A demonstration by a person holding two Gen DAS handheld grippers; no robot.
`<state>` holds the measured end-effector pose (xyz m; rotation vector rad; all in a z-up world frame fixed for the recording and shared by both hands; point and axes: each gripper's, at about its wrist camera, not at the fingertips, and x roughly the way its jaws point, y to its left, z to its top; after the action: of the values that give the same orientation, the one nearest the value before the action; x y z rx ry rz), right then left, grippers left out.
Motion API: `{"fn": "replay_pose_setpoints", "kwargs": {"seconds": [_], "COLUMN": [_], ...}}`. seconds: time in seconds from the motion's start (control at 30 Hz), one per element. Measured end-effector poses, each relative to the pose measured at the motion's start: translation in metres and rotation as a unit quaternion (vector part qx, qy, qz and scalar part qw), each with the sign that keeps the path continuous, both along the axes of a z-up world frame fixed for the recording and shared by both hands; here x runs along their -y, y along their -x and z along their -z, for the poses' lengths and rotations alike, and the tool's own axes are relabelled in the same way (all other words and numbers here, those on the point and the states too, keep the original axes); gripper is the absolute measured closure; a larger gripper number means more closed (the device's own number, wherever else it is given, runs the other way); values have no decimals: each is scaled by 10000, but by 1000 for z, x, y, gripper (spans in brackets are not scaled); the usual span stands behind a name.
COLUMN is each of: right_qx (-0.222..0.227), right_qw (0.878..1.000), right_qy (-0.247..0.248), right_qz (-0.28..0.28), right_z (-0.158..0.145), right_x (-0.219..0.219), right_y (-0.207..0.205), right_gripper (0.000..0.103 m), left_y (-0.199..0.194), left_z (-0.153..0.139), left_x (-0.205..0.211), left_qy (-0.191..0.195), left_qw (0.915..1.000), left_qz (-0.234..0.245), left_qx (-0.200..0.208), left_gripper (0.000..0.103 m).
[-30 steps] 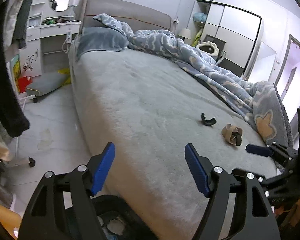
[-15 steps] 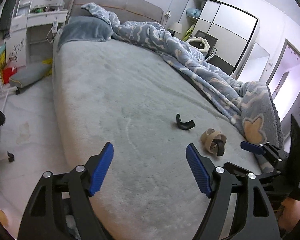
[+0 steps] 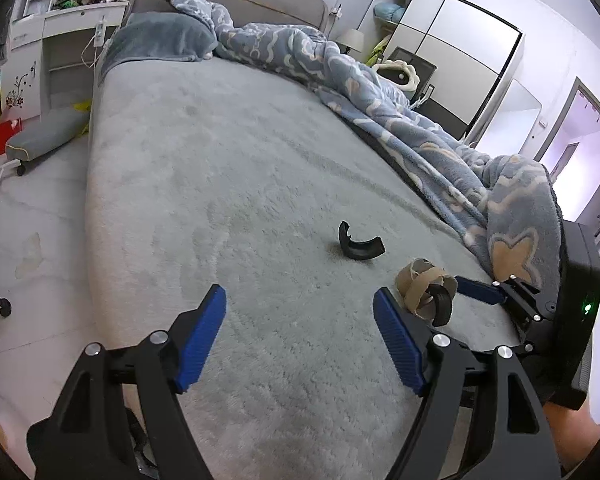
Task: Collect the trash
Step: 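Grasp the brown tape roll by its rim with the right tool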
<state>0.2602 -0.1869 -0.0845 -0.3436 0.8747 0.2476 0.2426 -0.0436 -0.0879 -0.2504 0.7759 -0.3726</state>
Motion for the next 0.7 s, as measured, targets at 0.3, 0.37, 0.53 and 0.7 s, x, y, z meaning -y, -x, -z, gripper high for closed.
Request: {"fn": "replay_pose_setpoints", "kwargs": {"seconds": [0.3,0.37,0.53,0.7], "right_qx": [-79,-96,-113,-112], "right_qw": [9999,9997,9982,9941], "right_qy": [-53,-202,-578,-1069], "right_qz": [120,133,139,161], "right_z": [0,-3,-16,-35], "right_x": [9,14,27,43], "right_y": [-12,-16,-22,-25], "right_gripper": [49,50,51,51], "left_y": [-9,-11,-15,-24], "left_z": [2,2,2,4], "left_x": [22,26,39,44], "left_qy": [-68,-28,-79,-112], "left_qw": [9999,9999,9998,9998], "left_qz": [97,115,188,150], "left_qx": [16,4,22,12], "left_gripper": [24,24,24,24]}}
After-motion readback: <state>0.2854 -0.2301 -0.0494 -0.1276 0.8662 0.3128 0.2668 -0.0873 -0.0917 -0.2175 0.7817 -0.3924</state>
